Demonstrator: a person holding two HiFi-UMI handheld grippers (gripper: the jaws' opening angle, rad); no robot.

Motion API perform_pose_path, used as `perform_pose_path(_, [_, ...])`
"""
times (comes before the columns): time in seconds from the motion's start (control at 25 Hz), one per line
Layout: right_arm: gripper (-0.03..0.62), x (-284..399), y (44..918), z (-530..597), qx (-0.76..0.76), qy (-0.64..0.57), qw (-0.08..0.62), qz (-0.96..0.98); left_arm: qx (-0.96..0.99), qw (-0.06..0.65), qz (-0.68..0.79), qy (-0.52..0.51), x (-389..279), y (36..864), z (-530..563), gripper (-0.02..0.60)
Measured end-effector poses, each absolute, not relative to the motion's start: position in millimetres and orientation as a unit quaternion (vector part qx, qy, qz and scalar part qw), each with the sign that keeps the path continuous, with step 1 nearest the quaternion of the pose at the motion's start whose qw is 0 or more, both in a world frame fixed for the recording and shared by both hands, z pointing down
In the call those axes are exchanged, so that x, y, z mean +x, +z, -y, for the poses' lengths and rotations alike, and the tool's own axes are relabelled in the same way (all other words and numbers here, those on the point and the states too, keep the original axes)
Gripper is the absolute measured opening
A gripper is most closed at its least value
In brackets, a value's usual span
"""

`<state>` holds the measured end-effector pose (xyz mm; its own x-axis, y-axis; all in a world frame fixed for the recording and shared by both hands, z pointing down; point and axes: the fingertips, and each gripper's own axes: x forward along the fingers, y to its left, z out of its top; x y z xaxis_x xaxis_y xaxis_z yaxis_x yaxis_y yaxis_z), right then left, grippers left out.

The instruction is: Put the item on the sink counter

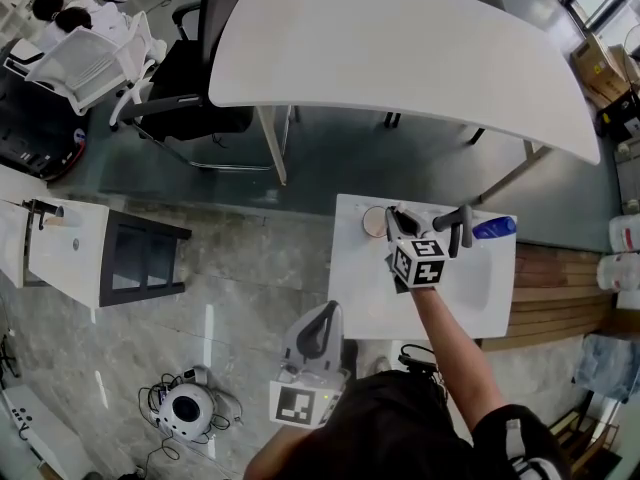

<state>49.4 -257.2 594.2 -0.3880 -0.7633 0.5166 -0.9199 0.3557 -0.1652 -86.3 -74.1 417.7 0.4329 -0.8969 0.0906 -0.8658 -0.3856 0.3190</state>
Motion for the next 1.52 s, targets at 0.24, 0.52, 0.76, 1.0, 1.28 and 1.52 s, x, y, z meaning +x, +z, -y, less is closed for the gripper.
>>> perform_pose_path(0.24, [0.025,47.0,613.5,260.0,0.518,0.23,0.197,0.8,0.829,0.165,0.531,-0.049,-88.7,422.4,81.1,0.015])
perform_pose_path(0.52, [0.025,45.5,631.1,267.2,0.515,0.235,0.217,0.795,0.828,0.17,0.533,-0.047,-91.3,425.7,87.9,0.015])
perform_pose_path(0.76, [0.025,43.0,634.9,276.0,0.513,0.234,0.217,0.797,0.823,0.174,0.538,-0.05,-93.0,428.1,89.5,0.015])
perform_pose_path(1.0, [0.025,43.0,637.9,283.9,0.518,0.233,0.217,0.794,0.821,0.173,0.542,-0.053,-97.2,427.5,91.2,0.015])
perform_pose_path(1.28, [0.025,43.5,642.7,287.7,0.521,0.239,0.216,0.79,0.817,0.174,0.547,-0.055,-99.7,429.8,86.4,0.015])
perform_pose_path(1.52, [0.032,42.4,645.2,287.0,0.523,0.243,0.214,0.789,0.813,0.18,0.55,-0.054,-103.1,433.9,84.1,0.015])
